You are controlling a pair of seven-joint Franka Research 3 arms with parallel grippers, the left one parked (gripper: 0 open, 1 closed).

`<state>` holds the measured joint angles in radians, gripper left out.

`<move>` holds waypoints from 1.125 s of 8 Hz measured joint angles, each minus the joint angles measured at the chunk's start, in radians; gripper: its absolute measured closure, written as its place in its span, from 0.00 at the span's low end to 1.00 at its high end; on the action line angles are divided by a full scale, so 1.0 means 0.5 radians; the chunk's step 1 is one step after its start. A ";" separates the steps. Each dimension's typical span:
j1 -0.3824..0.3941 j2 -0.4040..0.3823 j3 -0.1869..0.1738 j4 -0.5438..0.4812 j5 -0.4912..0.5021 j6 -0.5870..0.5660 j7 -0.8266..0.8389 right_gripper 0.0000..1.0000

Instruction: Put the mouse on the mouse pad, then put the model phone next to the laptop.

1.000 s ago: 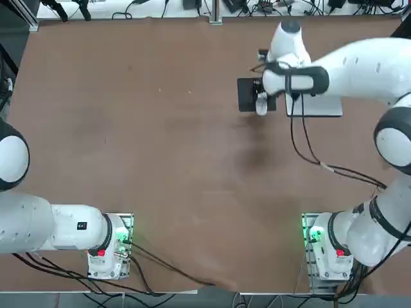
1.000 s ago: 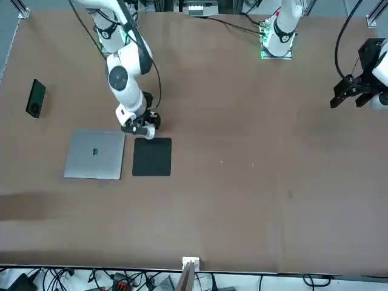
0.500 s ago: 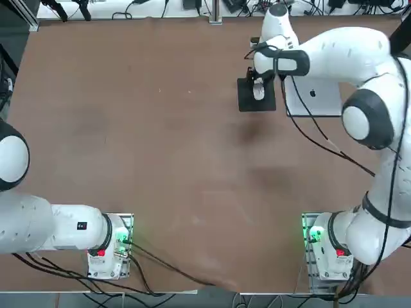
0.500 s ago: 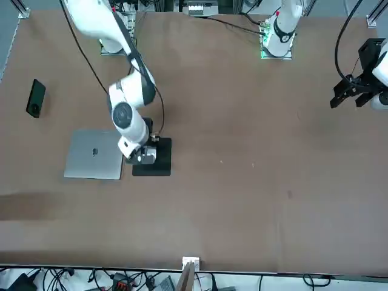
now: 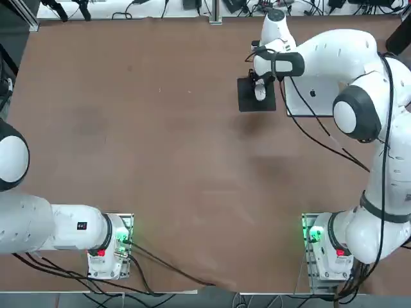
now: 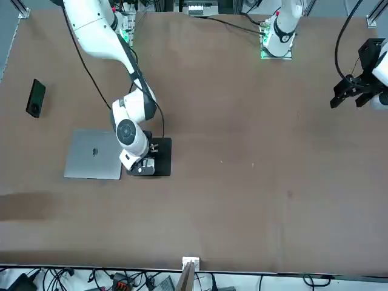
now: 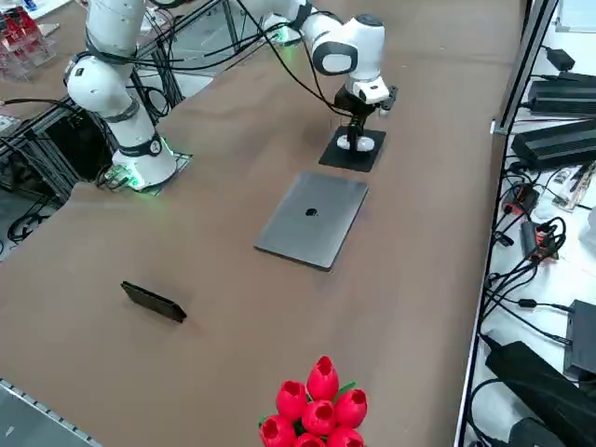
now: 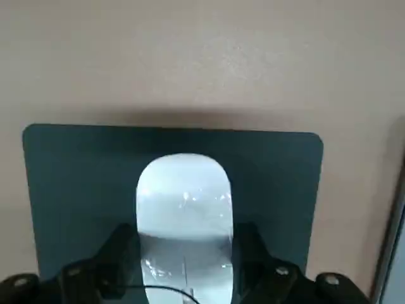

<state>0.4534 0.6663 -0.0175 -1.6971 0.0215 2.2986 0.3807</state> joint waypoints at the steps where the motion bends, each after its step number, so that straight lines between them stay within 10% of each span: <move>1: -0.002 0.000 0.000 0.001 0.002 0.002 0.003 0.05; 5: -0.072 -0.087 -0.002 0.068 0.028 -0.097 0.055 0.00; 9: -0.445 -0.600 -0.029 0.115 0.122 -0.891 0.058 0.00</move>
<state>0.2311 0.3663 -0.0318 -1.6394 0.0823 1.8531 0.4095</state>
